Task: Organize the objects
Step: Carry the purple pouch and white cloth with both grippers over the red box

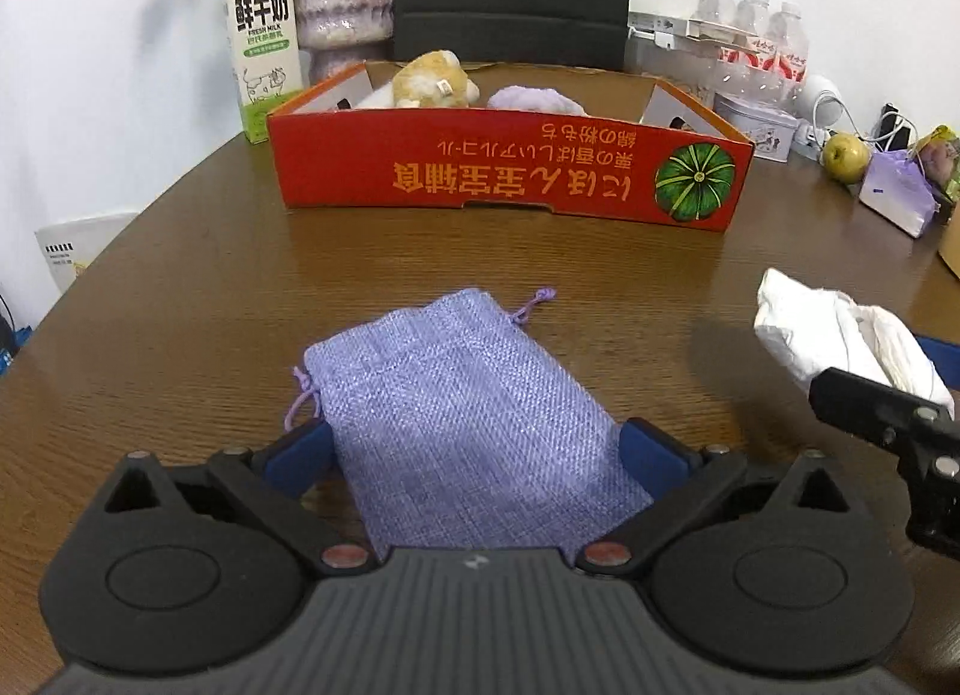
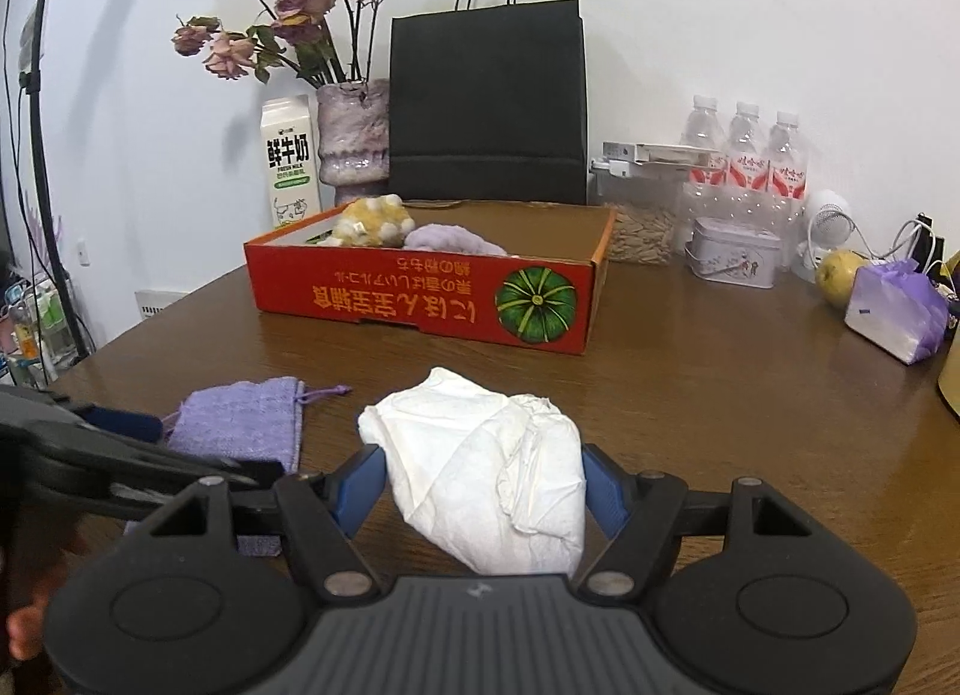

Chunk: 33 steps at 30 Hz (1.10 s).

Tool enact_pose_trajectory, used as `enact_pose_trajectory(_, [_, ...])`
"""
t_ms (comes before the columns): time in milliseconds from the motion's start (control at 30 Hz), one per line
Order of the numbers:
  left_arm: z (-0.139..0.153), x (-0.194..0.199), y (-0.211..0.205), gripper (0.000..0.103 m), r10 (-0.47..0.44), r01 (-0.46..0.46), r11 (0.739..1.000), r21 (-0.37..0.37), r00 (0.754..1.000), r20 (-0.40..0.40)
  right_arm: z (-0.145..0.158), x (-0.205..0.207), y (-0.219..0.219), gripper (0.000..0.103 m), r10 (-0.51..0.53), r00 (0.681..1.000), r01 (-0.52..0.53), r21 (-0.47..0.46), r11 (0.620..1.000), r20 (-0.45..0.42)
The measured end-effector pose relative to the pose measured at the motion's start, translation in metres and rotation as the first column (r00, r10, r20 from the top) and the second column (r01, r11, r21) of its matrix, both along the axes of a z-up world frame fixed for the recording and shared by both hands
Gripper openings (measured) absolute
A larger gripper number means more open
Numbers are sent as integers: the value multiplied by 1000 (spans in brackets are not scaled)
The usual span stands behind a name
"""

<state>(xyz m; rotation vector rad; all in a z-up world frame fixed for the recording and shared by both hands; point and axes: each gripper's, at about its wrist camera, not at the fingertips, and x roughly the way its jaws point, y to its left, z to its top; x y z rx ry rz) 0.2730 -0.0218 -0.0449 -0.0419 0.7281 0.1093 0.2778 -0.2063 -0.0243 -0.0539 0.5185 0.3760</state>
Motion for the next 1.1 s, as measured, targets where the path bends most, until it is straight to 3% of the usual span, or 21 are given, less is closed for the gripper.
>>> enact_pose_trajectory(67, [-1, -2, 1, 103, -2, 2, 1000, 0, 1000, 5, -2, 1, -1, 69, 5, 1000, -4, 5, 1000, -7])
enact_pose_trajectory(133, [-1, -7, 1, 96, -14, 14, 1000, 3, 1000, 16, -4, 1, 0, 69, 13, 1000, -13, 7, 1000, -10])
enact_pose_trajectory(200, [2, -17, -1, 62, -41, 41, 999, 6, 998, 42, -3, -1, 1, 69, 22, 1000, -22, 6, 1000, -4])
enact_pose_trajectory(267, [4, -26, -2, 39, -58, 57, 998, 4, 997, 59, -2, -2, 1, 69, 24, 1000, -24, 7, 1000, 4])
enact_pose_trajectory(400, [5, -34, -3, 10, -82, 84, 996, -15, 994, 76, -1, -6, 4, 69, 30, 999, -30, -2, 1000, 11])
enact_pose_trajectory(567, [8, -42, 2, 4, -93, 97, 994, -47, 992, 88, 0, -13, 7, 69, 37, 999, -36, -9, 999, 22])
enact_pose_trajectory(800, [43, -59, 6, 4, -109, 120, 992, -43, 972, 211, 6, -15, 8, 69, 39, 999, -39, 3, 999, 34])
enact_pose_trajectory(1100, [68, -45, 6, 4, -116, 130, 991, -36, 959, 258, 29, -9, 17, 69, 55, 995, -56, 4, 998, 81])
